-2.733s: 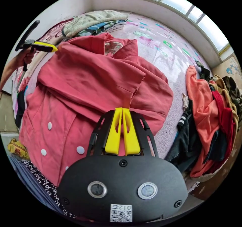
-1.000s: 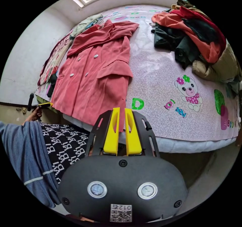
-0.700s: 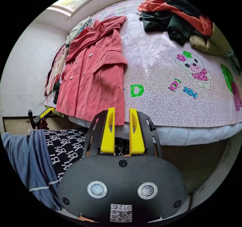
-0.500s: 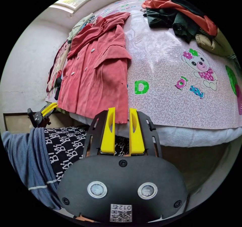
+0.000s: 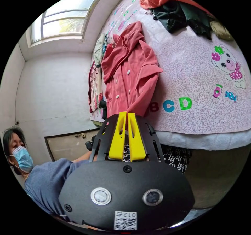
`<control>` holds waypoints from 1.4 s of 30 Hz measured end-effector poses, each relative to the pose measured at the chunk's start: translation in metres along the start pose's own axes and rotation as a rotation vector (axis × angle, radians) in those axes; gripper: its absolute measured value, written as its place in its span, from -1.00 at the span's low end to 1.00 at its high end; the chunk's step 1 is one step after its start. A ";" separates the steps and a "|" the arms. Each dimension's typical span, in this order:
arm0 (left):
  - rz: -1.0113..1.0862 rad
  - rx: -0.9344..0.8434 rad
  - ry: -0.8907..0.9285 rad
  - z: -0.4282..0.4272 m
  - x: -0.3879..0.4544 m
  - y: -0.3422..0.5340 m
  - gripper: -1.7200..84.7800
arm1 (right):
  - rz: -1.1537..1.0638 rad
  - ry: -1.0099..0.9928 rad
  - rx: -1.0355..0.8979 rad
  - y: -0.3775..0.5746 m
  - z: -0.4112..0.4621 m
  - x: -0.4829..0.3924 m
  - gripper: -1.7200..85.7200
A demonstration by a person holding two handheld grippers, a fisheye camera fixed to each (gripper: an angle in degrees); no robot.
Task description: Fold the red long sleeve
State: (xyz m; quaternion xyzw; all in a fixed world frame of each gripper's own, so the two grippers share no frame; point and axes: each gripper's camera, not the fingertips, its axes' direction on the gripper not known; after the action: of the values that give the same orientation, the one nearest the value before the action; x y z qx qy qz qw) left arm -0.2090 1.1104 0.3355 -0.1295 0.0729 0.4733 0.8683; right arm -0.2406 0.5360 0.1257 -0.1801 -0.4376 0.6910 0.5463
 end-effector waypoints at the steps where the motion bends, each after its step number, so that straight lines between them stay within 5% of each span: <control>1: -0.008 0.010 -0.020 0.000 0.008 -0.006 -0.63 | -0.011 0.000 -0.008 -0.004 -0.003 -0.010 -0.91; 18: -0.356 -0.032 -0.188 0.047 0.049 -0.091 -0.66 | -0.148 -0.036 -0.066 -0.053 -0.041 -0.091 -0.92; 22: -0.383 -0.068 -0.346 0.062 0.052 -0.107 -0.75 | -0.156 -0.021 -0.076 -0.060 -0.049 -0.088 -0.95; 34: -0.053 -0.173 -0.246 0.078 -0.012 -0.190 -0.82 | -0.244 0.139 -0.082 -0.068 -0.065 -0.069 -0.96; 42: 0.179 -0.257 -0.048 0.107 -0.143 -0.262 -0.81 | -0.200 0.004 0.006 -0.119 -0.067 -0.057 -0.96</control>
State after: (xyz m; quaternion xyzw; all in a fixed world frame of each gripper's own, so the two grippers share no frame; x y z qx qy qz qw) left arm -0.0652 0.8912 0.5145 -0.2213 0.0021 0.5571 0.8004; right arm -0.1014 0.5134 0.1705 -0.1352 -0.4503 0.6340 0.6140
